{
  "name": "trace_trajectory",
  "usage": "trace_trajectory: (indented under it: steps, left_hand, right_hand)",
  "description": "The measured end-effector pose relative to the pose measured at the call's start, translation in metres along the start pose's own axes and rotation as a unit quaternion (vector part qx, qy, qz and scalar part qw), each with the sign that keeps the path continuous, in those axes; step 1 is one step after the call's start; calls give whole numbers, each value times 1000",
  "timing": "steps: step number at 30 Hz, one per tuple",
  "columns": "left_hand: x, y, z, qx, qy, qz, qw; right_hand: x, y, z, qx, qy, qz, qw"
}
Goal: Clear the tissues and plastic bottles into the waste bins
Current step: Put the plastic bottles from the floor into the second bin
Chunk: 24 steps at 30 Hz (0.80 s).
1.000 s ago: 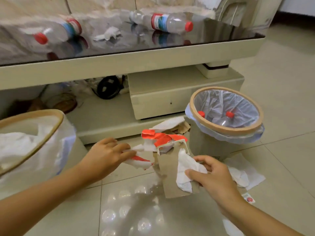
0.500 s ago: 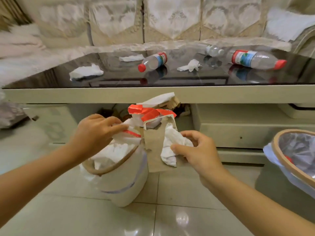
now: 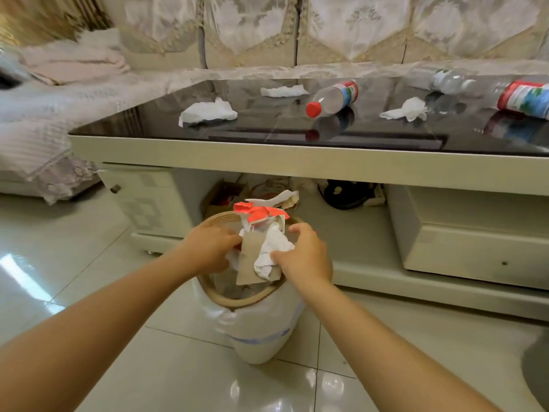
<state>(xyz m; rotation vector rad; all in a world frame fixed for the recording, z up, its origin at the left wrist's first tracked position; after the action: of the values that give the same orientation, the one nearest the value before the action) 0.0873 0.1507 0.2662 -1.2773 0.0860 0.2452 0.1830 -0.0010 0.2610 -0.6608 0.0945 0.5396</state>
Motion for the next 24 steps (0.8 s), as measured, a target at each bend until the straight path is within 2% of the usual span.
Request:
trace_trajectory:
  steps: [4, 7, 9, 11, 13, 14, 16, 18, 21, 24]
  left_hand:
    - [14, 18, 5, -62, -10, 92, 994]
    - [23, 18, 14, -60, -41, 106, 992]
    - [26, 4, 20, -58, -88, 24, 994]
    - [29, -15, 28, -31, -128, -135, 982]
    - [33, -28, 31, -43, -127, -272, 953]
    - [37, -31, 30, -82, -110, -297, 945]
    - [50, -27, 22, -163, -46, -248, 954]
    - [61, -18, 9, -151, 19, -149, 977]
    - [62, 4, 2, -89, 74, -61, 991]
    - [54, 19, 3, -74, 87, -33, 993]
  right_hand:
    - [5, 17, -3, -195, -62, -7, 979]
    - [10, 25, -5, -306, -94, 48, 946]
    - [10, 29, -5, -326, -112, 78, 936]
    - [8, 29, -3, -309, -141, 69, 938]
    - [9, 25, 1, -279, -179, 6, 943]
    - [11, 21, 3, -262, -199, -34, 944]
    - [15, 14, 5, -225, -250, -109, 935]
    - [20, 10, 5, -226, -281, -147, 921]
    - [34, 12, 3, -296, -262, -96, 913]
    - [46, 24, 3, -402, -279, -27, 872]
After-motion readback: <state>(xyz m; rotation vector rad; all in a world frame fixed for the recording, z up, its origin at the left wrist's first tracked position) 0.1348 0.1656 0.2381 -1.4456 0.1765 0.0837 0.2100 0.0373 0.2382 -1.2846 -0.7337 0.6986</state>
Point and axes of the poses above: each hand's wrist, its own x-axis towards the middle knuckle, its own y-axis out of the palm, z = x × y, the point moved 3 cm from there along x, towards the middle knuckle, and after that the axes turned 15 degrees about y, right-handed, at the moved point
